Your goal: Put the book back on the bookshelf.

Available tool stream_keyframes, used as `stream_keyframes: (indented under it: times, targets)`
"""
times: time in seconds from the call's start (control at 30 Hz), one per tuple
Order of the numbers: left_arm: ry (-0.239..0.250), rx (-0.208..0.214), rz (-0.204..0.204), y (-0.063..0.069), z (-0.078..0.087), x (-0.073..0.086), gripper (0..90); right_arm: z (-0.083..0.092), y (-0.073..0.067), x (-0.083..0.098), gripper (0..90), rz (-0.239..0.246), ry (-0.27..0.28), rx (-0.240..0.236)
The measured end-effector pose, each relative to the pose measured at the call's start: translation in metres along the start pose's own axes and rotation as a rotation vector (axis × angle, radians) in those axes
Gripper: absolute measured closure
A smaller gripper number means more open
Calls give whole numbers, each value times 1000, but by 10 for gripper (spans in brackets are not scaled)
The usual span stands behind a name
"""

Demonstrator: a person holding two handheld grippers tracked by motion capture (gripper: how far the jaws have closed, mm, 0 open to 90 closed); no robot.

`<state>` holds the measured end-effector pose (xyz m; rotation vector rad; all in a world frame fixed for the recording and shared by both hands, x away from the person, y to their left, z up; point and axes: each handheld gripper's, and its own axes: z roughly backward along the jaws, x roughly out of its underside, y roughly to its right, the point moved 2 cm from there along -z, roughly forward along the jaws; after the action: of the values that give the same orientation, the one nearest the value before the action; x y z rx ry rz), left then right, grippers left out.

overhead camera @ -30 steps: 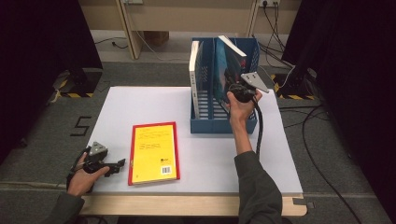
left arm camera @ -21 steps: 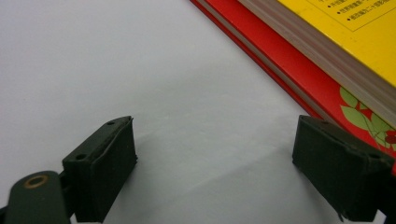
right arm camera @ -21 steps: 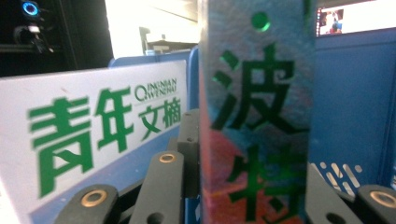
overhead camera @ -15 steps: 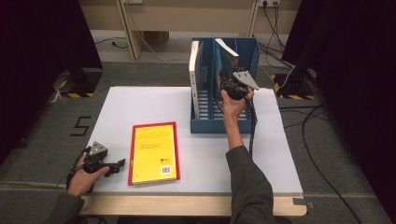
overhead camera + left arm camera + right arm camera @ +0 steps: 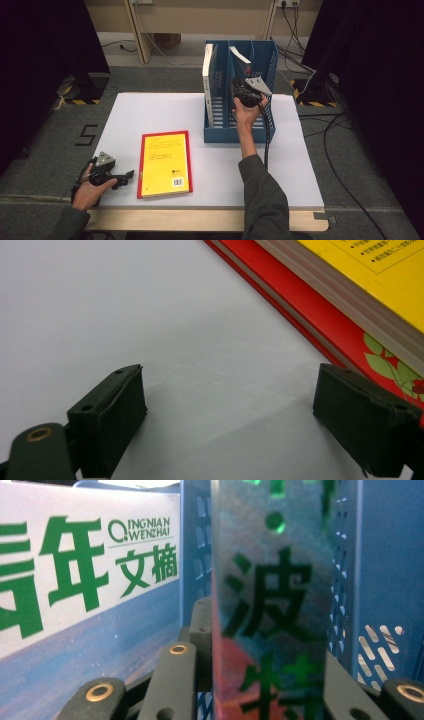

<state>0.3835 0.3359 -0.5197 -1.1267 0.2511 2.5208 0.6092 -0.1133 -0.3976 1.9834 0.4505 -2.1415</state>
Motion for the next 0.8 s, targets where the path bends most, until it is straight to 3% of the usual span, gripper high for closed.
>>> stream_keyframes:
  times: [0.23, 0.4, 0.8]
  targets:
    - [1, -1, -1, 0, 0, 0, 124, -2, 2, 1, 734, 1, -38, 2]
    - [1, -1, -1, 0, 0, 0, 124, -1, 1, -5, 734, 29, -77, 1]
    - [0, -1, -1, 0, 0, 0, 124, 18, 1, 0, 728, 42, -124, -23]
